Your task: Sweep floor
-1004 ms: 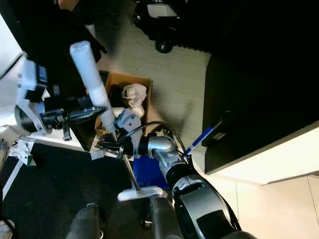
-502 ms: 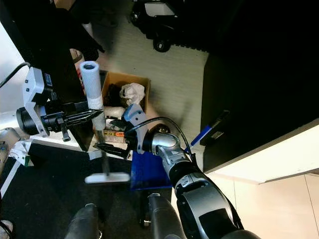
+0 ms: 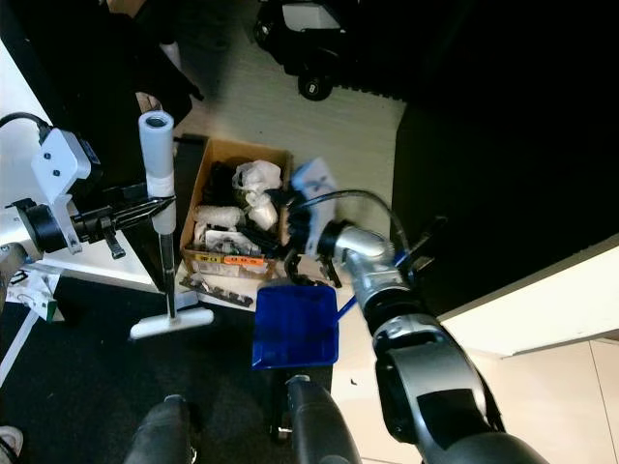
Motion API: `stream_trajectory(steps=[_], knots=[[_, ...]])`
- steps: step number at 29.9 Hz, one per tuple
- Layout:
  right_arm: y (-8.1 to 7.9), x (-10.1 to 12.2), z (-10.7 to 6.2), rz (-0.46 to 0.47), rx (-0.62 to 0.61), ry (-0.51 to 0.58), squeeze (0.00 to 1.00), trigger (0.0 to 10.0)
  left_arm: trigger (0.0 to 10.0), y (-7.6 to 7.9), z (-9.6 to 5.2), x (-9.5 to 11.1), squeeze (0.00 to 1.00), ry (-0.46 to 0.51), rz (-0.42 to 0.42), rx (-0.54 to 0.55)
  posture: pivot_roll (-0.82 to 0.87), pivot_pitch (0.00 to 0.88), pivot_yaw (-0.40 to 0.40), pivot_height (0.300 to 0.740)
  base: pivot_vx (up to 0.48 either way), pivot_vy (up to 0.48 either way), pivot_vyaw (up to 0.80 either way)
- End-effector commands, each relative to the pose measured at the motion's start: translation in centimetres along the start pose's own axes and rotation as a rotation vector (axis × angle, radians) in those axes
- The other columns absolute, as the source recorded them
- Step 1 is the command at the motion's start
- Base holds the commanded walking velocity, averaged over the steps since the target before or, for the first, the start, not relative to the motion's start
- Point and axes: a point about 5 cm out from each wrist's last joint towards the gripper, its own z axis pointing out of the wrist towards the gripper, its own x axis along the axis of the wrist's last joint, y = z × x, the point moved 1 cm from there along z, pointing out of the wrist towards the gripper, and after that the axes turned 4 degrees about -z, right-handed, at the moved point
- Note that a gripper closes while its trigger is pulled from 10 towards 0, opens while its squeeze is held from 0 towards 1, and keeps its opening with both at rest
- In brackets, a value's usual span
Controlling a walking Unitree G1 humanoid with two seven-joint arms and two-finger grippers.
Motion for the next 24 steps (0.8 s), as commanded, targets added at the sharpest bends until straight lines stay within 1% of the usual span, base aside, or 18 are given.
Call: stream_trajectory(steps=[1, 4, 7, 16, 18, 19, 21, 23, 24], knots=[[0.1, -0.2, -0.3, 0.019, -0.011, 0.003, 0.0, 10.0, 0.0, 0.0, -0.4, 0.1, 0.0, -0.022, 0.034, -0.011, 0.04, 0.121, -0.154, 0.731, 0.0, 0.0, 0.0], [-0.4, -0.7, -0.5, 0.027, 0.009, 0.002, 0.0, 10.0, 0.0, 0.1, -0.3, 0.1, 0.0, -0.012, 0.028, -0.027, 0.04, 0.121, -0.154, 0.731, 0.0, 0.0, 0.0], [-1.7, -1.3, -0.2, 0.02, 0.079, 0.001, 0.0, 10.0, 0.0, 0.2, -0.2, 0.4, 0.0, -0.003, 0.029, -0.047, 0.04, 0.118, -0.154, 0.731, 0.0, 0.0, 0.0], [-2.1, -1.6, 0.0, 0.02, 0.083, -0.005, 0.0, 10.0, 0.0, 0.1, -0.5, 0.4, 0.0, -0.008, 0.038, -0.054, 0.05, 0.112, -0.153, 0.731, 0.0, 0.0, 0.0], [-2.2, -1.7, 0.0, 0.023, 0.077, -0.005, 0.0, 10.0, 0.0, 0.1, -0.5, 0.4, 0.0, 0.006, 0.029, -0.05, 0.06, 0.107, -0.152, 0.731, 0.0, 0.0, 0.0], [-2.2, -1.8, 0.0, 0.026, 0.069, -0.006, 0.0, 10.0, 0.0, 0.1, -0.5, 0.3, 0.0, 0.021, 0.016, -0.036, 0.06, 0.106, -0.151, 0.731, 0.0, 0.0, 0.0], [-2.5, -2.1, 0.1, 0.029, 0.058, -0.007, 0.0, 10.0, 0.0, -0.1, -0.9, -0.5, 0.0, -0.011, 0.019, 0.004, 0.06, 0.104, -0.149, 0.731, 0.0, 0.0, 0.0], [-2.6, -2.1, 0.2, 0.034, 0.048, 0.0, 0.0, 10.0, 0.0, -0.6, -1.4, -1.5, 0.0, -0.079, 0.051, 0.061, 0.06, 0.101, -0.148, 0.731, 0.0, 0.0, 0.0], [-2.7, -2.2, 0.2, 0.039, 0.045, 0.004, 0.0, 10.0, 0.0, -1.0, -1.8, -1.8, 0.0, -0.102, 0.05, 0.116, 0.06, 0.101, -0.148, 0.731, 0.0, 0.0, 0.0]])
